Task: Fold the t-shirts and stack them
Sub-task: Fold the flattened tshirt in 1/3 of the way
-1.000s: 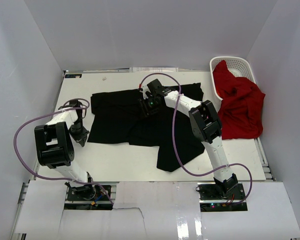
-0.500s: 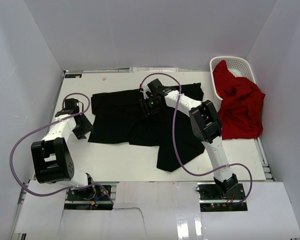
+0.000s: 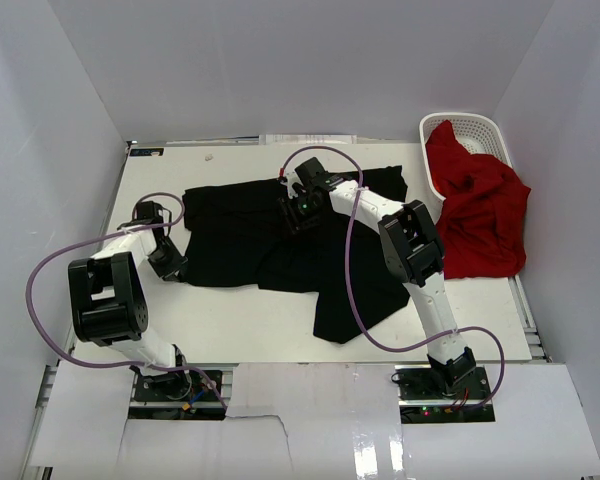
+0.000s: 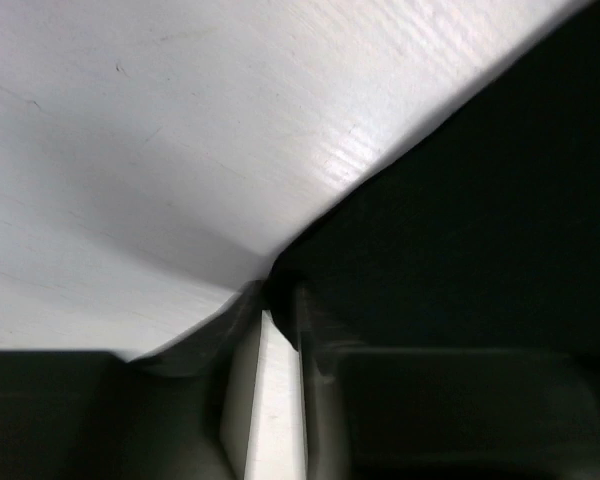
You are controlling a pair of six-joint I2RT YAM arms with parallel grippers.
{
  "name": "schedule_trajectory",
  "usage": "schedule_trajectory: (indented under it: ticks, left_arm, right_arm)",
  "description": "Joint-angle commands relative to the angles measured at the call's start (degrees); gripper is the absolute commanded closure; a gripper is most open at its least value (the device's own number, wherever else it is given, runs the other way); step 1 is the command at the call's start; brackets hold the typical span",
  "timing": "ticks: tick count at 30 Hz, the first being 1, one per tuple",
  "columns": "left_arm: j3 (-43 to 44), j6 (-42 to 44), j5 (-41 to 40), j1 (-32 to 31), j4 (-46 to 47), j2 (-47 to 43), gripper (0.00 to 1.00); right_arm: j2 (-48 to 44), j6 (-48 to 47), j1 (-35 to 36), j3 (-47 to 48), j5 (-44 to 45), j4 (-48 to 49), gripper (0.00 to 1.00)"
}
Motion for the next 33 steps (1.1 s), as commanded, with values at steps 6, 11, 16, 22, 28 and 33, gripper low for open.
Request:
schedule_trajectory:
  ticks: [6, 11, 16, 22, 28, 33]
  left_arm:
    - [-1.53, 0.34, 1.08, -0.01, 3.01, 8.84, 1.00]
    - [-3.47, 0.34, 2.40, 0.08, 4.34, 6.57, 1.00]
    - [-2.77, 0.25, -1.55, -0.01, 1.27, 2.00, 1.00]
    - [-0.40, -1.68, -2.79, 0.87, -3.39, -1.44, 1.00]
    - [-0.39, -2.12, -1.73, 3.94, -6.29, -2.32, 1.00]
    - [0.31, -5.81, -6.22, 6.67, -9.99, -2.40, 1.00]
  right_arm:
    - [-1.20, -0.57, -0.48, 0.68, 0.65, -2.96, 0.49]
    - [-3.83, -1.18, -0.48, 0.16, -8.30, -0.86, 0.32]
    - [-8.31, -0.66, -0.48, 1.91, -16.83, 1.17, 0.16]
    - [-11.39, 0.57, -0.74, 4.72, -18.60, 1.00, 0.14]
    - [-10.87, 1.28, -1.97, 8.06, -15.44, 0.82, 0.15]
    - [-6.83, 1.36, -3.73, 13.42, -14.47, -1.20, 0.15]
